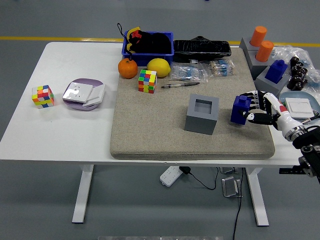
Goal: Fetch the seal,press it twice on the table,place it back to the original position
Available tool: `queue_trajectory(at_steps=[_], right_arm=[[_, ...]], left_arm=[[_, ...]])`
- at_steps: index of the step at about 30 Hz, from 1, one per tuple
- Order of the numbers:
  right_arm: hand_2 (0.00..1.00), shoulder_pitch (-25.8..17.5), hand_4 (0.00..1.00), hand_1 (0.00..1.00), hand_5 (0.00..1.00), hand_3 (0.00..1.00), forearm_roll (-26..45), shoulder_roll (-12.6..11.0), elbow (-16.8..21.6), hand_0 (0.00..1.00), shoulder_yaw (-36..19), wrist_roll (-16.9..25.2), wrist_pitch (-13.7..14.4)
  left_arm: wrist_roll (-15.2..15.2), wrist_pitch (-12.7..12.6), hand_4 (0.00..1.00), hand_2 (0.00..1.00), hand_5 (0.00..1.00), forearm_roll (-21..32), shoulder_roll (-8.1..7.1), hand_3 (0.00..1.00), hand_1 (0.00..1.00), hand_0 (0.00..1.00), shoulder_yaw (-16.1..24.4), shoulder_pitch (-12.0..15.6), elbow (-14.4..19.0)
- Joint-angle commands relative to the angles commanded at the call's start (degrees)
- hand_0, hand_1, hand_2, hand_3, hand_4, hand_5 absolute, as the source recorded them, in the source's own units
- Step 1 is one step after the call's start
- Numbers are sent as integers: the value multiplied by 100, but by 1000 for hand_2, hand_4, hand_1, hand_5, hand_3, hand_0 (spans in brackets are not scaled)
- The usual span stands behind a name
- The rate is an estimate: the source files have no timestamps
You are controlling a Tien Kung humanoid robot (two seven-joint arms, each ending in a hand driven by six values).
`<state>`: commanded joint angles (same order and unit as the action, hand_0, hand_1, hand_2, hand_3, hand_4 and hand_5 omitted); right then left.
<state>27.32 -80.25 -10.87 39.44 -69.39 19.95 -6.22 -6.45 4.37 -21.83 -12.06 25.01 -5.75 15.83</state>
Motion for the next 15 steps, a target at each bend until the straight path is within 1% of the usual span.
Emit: queue_trajectory(at_steps=[9, 12, 15], right_arm=[[423, -18, 607, 411, 2, 486, 2, 26, -178, 510, 115, 22, 33], [422, -23, 610, 407, 2, 481, 10, 14, -154, 510, 122, 19, 32], [422, -12, 610, 407, 2, 481, 19, -17, -13, 510, 54, 8, 8]], left_arm=[[3, -1, 793, 790, 396, -4, -13, 840, 817, 814, -12, 12, 0], [1, 0, 793, 790, 396, -3, -5, 840, 818, 812, -7, 12, -1], [0, 2, 793, 790, 396, 1, -1, 840, 818, 812, -10, 10, -2]])
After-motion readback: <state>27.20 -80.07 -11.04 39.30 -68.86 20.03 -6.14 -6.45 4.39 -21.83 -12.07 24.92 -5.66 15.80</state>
